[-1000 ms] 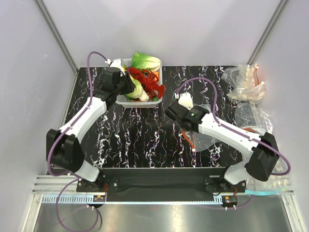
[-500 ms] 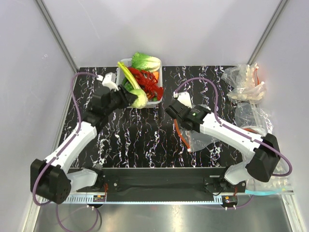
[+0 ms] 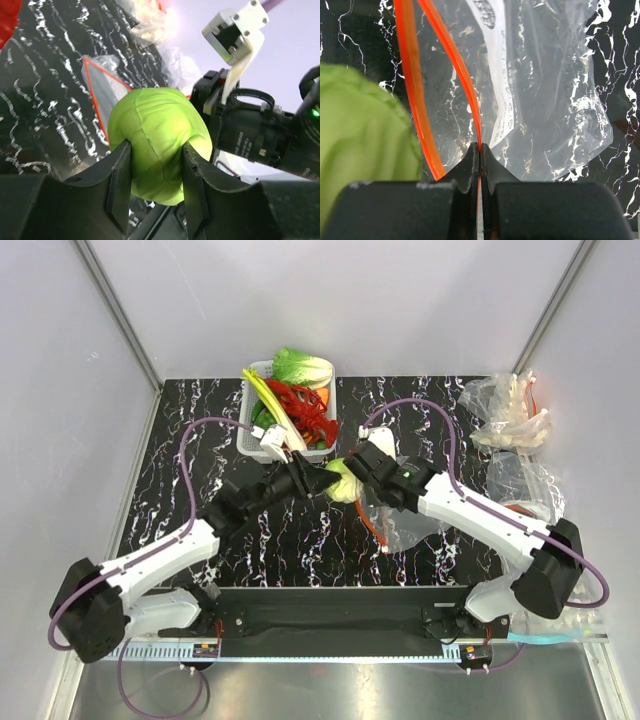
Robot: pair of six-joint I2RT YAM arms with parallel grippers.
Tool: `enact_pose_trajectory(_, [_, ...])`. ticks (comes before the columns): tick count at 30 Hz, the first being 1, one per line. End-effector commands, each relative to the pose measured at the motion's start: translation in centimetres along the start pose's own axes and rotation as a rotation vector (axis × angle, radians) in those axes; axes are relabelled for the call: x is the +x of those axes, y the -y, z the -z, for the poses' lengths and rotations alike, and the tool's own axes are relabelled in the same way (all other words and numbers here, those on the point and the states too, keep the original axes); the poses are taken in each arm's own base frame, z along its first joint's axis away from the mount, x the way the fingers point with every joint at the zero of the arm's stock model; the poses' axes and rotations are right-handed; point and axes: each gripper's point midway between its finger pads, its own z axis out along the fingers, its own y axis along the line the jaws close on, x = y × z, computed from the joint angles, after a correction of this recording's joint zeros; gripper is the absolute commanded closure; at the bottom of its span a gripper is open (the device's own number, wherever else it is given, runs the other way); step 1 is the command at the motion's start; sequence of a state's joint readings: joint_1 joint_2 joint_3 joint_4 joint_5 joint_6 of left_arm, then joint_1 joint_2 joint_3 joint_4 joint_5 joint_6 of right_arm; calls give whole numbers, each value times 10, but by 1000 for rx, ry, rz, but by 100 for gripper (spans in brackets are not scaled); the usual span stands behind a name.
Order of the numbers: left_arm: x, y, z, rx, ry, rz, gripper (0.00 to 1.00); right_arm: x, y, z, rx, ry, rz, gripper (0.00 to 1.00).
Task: Place the food in the zip-top bag and seal the zipper
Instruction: Place the fake vegetable in the zipper food storage bag.
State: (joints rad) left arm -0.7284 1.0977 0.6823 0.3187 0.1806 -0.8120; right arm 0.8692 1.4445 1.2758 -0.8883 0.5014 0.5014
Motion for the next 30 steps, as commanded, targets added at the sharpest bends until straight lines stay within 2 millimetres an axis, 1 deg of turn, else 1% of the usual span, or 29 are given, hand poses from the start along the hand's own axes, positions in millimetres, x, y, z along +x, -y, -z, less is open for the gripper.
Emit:
enact_pose_trajectory(1, [-17, 33, -16, 129, 73, 24, 75, -25, -11, 22, -105, 74, -74, 100])
enact_pose_trajectory(3, [-10, 30, -22, 116, 62, 29, 75, -25, -11, 26, -123, 79, -85, 100])
enact_pose_trajectory(5, [-7, 27, -24, 110, 67, 30, 75, -27, -11, 31, -137, 85, -92, 100])
enact_pose_trajectory(6, [-4, 21, -27, 92, 65, 34, 76, -28, -10, 34, -145, 92, -101, 100])
enact_pose_trajectory(11, [6, 16, -38, 101, 52, 51, 77, -34, -13, 49, -204, 119, -130, 100])
enact_pose_trajectory(12, [12, 12, -42, 92, 37, 51, 77, -35, -13, 52, -211, 124, -135, 100])
enact_pose_trajectory(15, [19, 8, -49, 80, 23, 41, 78, -37, -12, 58, -227, 135, -146, 100])
enact_pose_trajectory(16, [23, 4, -50, 61, 11, 38, 78, -37, -11, 58, -224, 136, -149, 100])
enact_pose_trajectory(17, [22, 4, -52, 49, 10, 33, 78, -37, -10, 58, -222, 139, -150, 100])
enact_pose_trajectory(18, [25, 0, -54, 21, 10, 13, 78, -37, -9, 60, -223, 143, -155, 100])
enact_pose_trajectory(19, [31, -6, -55, -14, -13, 5, 78, -38, -8, 61, -222, 148, -159, 100])
enact_pose_trajectory(20, [30, -5, -57, -22, -14, -6, 78, -38, -7, 60, -223, 150, -160, 100])
enact_pose_trajectory(21, [34, -5, -58, -22, -25, -12, 78, -38, -8, 62, -231, 155, -163, 100])
enact_pose_trajectory(23, [37, 0, -60, -7, -32, -12, 78, -38, -12, 61, -252, 158, -165, 100])
enact_pose_trajectory(24, [37, 8, -63, 4, -34, -23, 78, -38, -14, 61, -263, 157, -164, 100])
enact_pose_trajectory(25, [43, 6, -64, -21, -56, -33, 78, -38, -16, 61, -270, 157, -167, 100])
enact_pose_trajectory(26, [43, 10, -66, -25, -58, -45, 78, -38, -19, 59, -283, 157, -168, 100])
enact_pose_trajectory(27, [44, 19, -69, -18, -56, -69, 78, -37, -21, 57, -289, 155, -171, 100])
enact_pose_trajectory(30, [49, 25, -70, -19, -70, -77, 76, -36, -26, 55, -313, 159, -189, 100])
